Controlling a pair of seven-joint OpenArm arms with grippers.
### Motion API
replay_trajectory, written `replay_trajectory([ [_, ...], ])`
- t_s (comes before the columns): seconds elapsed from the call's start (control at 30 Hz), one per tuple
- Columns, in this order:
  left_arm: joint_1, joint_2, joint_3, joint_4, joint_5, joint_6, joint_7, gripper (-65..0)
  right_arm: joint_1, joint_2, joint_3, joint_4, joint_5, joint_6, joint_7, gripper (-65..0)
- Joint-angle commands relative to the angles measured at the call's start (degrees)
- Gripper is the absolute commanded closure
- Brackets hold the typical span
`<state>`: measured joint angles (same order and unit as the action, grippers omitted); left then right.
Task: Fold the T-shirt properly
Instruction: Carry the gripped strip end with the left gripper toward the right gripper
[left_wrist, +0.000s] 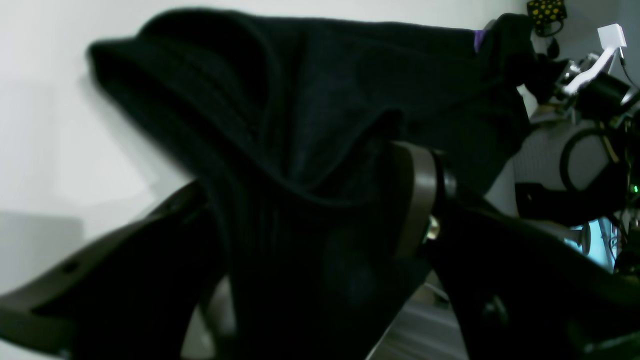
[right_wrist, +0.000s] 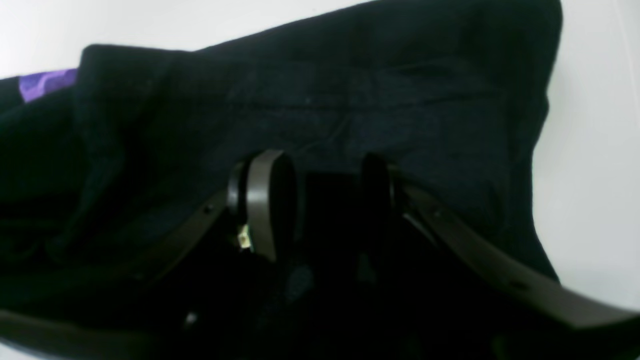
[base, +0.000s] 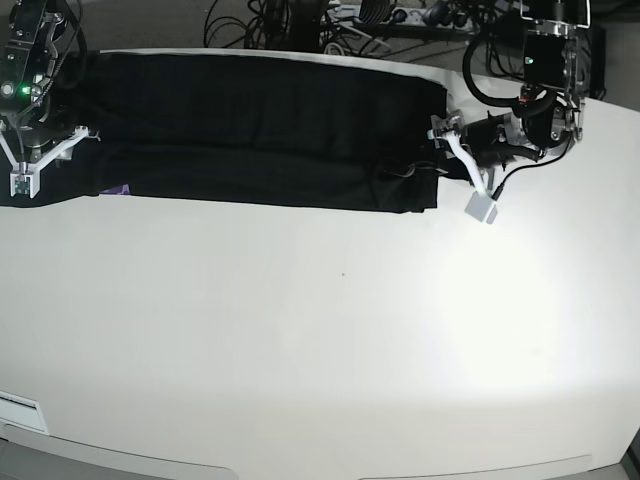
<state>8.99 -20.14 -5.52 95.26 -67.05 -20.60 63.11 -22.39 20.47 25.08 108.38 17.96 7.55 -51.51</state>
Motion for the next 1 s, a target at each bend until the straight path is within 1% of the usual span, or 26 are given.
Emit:
replay_trajectory([
  [0.0, -0.79, -0.50, -0.07, 0.52, 2.97, 1.53, 0.50, -32.0, 0.20, 0.96, 0.42, 1.09, -0.24, 0.00, 0.92, -27.7],
  [0.03, -1.22, -0.48, -0.07, 0.50, 4.39, 2.62, -0.17, -24.4, 0.20, 0.98, 0.42, 1.07, -0.24, -0.02, 0.92, -27.7],
  [0.1, -2.21, -0.52, -0.11, 0.50, 7.63, 4.79, -1.11, -3.9, 0.20, 0.98, 0.42, 1.09, -0.24, -0.02, 0.92, -27.6],
  [0.13, -2.60, -0.52, -0.17, 0.50, 9.46, 5.44, -1.86, 0.0, 0.17, 0.98, 0.42, 1.09, -0.24, 0.00, 0.92, -27.7],
  [0.27, -4.13, -1.14, -0.50, 0.52, 13.00, 5.44, -3.98, 0.0, 0.33, 1.03, 0.42, 1.11, -0.15, 0.13, 1.01, -27.6],
  [0.3, -4.52, -1.11, -0.98, 0.52, 13.42, 5.44, -4.04, 0.0, 0.35, 1.03, 0.42, 1.29, 0.07, 0.92, 1.27, -27.6],
  [0.37, -5.09, -1.14, -2.23, 0.52, 13.49, 5.40, -4.07, 0.0, 0.33, 0.98, 0.42, 2.21, 1.46, 3.65, 1.95, -27.6],
  [0.5, -5.38, -1.16, -5.68, 0.52, 13.99, 5.20, -4.57, 0.0, 0.35, 1.01, 0.42, 6.34, 7.91, 9.86, 2.91, -27.0],
  [0.53, -5.35, -1.31, -6.69, 0.52, 14.14, 5.20, -4.59, 0.0, 0.33, 0.98, 0.42, 7.56, 9.55, 11.39, 2.91, -25.6],
  [0.6, -5.35, -2.12, -8.28, 0.52, 14.16, 5.20, -4.55, 0.0, 0.33, 0.98, 0.42, 9.14, 12.61, 14.36, 2.89, -19.1],
  [0.63, -5.35, -2.84, -9.01, 0.52, 14.14, 5.20, -4.59, 0.0, 0.33, 0.98, 0.42, 9.29, 14.08, 15.69, 2.93, -14.1],
  [0.7, -5.33, -4.72, -10.56, 0.50, 14.14, 5.20, -4.55, 0.0, 0.28, 0.79, 0.42, 9.20, 15.61, 17.66, 3.10, 0.0],
  [0.8, -5.35, -8.20, -13.05, 0.52, 13.84, 5.22, -4.42, 0.0, 0.15, -0.48, 0.42, 8.81, 13.90, 17.99, 4.61, 0.0],
  [0.9, -5.35, -10.75, -15.26, 0.52, 11.74, 5.22, -4.26, 0.0, 0.15, -2.21, 0.42, 6.80, 13.64, 18.12, 5.14, 0.0],
  [0.97, -5.33, -11.72, -15.67, 0.52, 10.36, 5.11, -3.93, 0.0, 0.17, -3.67, 0.42, 4.83, 13.81, 19.91, 5.75, 0.0],
])
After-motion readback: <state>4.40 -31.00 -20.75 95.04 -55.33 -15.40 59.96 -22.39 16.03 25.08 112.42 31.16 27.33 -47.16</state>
